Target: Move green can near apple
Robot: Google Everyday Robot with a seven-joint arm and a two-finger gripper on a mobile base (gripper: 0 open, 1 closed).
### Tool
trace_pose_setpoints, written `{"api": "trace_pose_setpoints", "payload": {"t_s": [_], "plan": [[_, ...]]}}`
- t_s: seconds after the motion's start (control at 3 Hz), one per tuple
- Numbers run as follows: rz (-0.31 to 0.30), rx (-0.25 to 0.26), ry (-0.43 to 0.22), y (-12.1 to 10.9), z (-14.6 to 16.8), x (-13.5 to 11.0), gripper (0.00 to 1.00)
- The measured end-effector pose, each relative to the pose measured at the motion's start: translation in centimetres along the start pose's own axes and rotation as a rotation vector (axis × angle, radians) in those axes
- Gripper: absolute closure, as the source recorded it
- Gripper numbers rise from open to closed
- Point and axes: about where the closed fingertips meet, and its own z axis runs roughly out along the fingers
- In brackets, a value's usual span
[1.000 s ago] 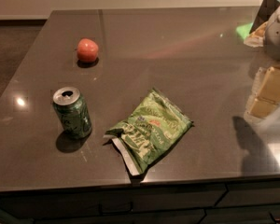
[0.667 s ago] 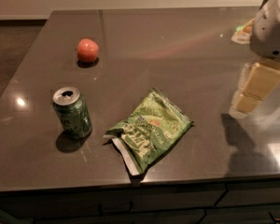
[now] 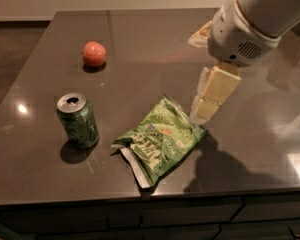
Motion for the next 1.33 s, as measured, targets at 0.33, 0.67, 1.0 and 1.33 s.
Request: {"api": "trace_pose_setpoints", "payload": {"t_s": [0.33, 0.67, 1.0, 1.33], "plan": [[-0.069, -0.050, -0.089, 1.3, 2.2, -4.9, 0.00], [-0.149, -0.088, -0.146, 2.9, 5.8, -10.1, 0.00], [-0.188, -0.104, -0.170, 3.5, 8.3, -12.8, 0.00], [-0.217, -0.135, -0.178, 3.7, 10.7, -15.0, 0.00]]}}
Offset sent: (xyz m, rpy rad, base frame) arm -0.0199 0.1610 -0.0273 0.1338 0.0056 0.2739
